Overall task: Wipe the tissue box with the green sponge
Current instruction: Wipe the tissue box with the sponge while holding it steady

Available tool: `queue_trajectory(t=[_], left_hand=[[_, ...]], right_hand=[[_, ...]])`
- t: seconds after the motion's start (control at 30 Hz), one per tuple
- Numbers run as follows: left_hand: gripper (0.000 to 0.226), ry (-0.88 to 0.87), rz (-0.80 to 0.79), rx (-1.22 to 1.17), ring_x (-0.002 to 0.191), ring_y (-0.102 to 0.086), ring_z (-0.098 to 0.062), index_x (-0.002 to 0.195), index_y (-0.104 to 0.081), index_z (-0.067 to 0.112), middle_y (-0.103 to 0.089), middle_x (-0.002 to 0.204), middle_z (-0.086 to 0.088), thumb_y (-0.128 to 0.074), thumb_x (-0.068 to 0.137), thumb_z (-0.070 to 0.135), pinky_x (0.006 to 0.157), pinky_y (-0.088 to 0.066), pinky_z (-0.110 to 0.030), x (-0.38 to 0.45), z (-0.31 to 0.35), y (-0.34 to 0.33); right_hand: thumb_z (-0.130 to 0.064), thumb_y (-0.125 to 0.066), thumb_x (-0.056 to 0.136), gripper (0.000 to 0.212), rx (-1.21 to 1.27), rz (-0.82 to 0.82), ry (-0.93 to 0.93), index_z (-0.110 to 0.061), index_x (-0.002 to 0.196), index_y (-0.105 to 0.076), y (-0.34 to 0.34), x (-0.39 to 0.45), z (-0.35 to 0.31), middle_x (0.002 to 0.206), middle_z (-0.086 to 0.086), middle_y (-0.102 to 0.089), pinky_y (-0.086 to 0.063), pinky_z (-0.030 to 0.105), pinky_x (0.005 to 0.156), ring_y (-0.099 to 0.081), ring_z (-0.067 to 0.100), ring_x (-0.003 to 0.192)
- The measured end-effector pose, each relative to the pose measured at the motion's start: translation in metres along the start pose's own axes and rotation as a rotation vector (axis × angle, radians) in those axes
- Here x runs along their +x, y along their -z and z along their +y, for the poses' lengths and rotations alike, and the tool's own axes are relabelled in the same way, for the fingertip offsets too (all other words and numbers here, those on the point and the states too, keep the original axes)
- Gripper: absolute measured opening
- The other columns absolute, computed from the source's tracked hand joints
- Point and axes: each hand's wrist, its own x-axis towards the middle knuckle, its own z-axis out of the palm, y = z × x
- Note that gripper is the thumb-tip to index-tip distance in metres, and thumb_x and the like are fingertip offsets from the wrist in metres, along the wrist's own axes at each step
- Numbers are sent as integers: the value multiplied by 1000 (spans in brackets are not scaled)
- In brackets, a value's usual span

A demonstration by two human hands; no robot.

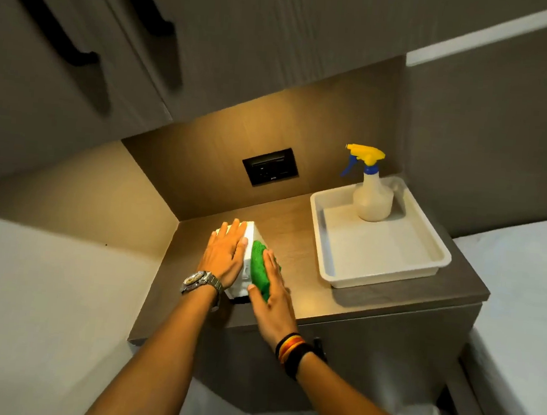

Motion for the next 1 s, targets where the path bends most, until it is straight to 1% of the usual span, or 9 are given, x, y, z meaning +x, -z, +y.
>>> queue_trajectory(t=[0.07,0.13,0.2,0.3,0.4,0.5,0.73,0.9,1.0], left_hand=[[60,8,70,-19,153,-12,-23,157,-22,19,-19,164,-4,-18,102,43,123,-3,-35,-4,3,-3],[62,7,128,-21,152,-18,-21,156,-25,18,-24,163,-3,-19,99,43,122,-5,-32,-7,5,-6],[61,13,153,-13,151,-21,-21,155,-28,18,-27,162,-2,-21,99,41,123,-9,-33,-7,4,-9],[61,22,149,-6,151,-21,-20,155,-28,19,-27,162,-1,-22,99,42,125,-13,-37,-4,1,-12],[62,11,140,-13,151,-20,-19,156,-27,21,-26,162,0,-21,99,44,124,-13,-37,-1,-4,-13],[61,-6,132,-45,151,-19,-17,156,-26,22,-24,162,2,-22,99,44,123,-12,-36,-2,-11,-13],[64,-74,140,-48,149,-17,-10,155,-24,26,-23,160,9,-17,98,53,122,-12,-35,-5,-20,-12],[57,-62,136,-35,147,-16,-7,155,-24,28,-21,159,12,-22,102,48,122,-13,-35,-4,-22,-15],[54,-54,142,-25,146,-15,-5,155,-24,30,-21,159,13,-24,103,44,122,-13,-35,-2,-25,-18]], right_hand=[[-43,-41,93,70,-21,-12,-11,-58,147,1,-4,-1,10,163,-22,-5,-10,50,123,-8,10,152],[-37,-42,92,72,18,-16,-41,-62,146,0,-3,3,18,162,-23,-7,-19,49,122,-12,12,151],[-25,-46,90,74,95,1,-100,-56,147,-11,1,15,18,162,-15,-19,-35,47,116,-25,16,147],[-13,-48,91,67,206,31,-186,-42,148,-30,11,47,13,156,-4,-38,-45,44,109,-42,22,139],[-7,-47,93,61,265,2,-203,-34,147,-39,22,80,-2,152,0,-45,-44,49,109,-45,25,136],[-1,-45,94,61,310,-24,-112,-30,147,-40,21,89,-13,157,-2,-37,-37,50,114,-35,21,144],[-13,-47,91,72,138,39,44,-54,146,-27,-9,5,25,159,-28,-21,-32,40,116,-18,0,148],[-2,-49,89,67,241,99,-126,-39,144,-41,2,48,25,154,-7,-39,-48,49,106,-40,18,140],[1,-47,90,61,299,69,-155,-33,141,-48,11,87,7,148,-3,-48,-47,51,106,-47,20,133]])
